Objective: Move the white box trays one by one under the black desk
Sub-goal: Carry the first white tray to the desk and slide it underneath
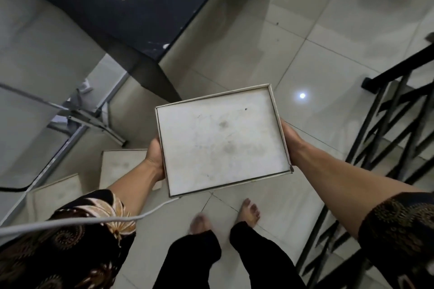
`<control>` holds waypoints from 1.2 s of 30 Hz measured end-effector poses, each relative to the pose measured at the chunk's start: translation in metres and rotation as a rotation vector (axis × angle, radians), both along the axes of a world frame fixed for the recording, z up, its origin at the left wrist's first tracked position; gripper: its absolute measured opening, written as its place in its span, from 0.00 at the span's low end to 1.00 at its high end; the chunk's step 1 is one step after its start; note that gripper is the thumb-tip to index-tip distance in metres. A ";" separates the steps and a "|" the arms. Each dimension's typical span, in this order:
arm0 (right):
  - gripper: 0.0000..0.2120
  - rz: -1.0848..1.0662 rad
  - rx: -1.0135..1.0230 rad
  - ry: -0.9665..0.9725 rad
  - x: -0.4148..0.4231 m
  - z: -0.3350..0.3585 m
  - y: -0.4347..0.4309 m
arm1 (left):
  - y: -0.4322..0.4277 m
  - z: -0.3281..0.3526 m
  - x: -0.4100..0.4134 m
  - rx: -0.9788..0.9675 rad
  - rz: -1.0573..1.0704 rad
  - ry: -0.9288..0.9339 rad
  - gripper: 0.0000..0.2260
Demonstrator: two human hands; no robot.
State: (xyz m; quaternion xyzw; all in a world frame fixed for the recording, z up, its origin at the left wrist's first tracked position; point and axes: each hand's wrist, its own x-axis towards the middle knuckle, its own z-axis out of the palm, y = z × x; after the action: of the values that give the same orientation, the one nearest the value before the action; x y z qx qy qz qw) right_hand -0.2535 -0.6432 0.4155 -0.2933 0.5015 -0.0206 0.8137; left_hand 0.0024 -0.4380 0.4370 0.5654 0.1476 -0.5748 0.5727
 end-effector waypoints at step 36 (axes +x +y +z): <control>0.25 -0.068 -0.289 0.358 0.087 -0.458 -0.303 | -0.288 -0.493 0.067 -0.192 0.085 -0.080 0.36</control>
State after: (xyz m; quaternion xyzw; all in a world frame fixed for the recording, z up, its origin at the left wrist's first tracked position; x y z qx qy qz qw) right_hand -0.1660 -0.9463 -0.0421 -0.3885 0.6393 -0.0674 0.6601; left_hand 0.0696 -0.7261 -0.0556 0.5237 0.0925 -0.5386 0.6535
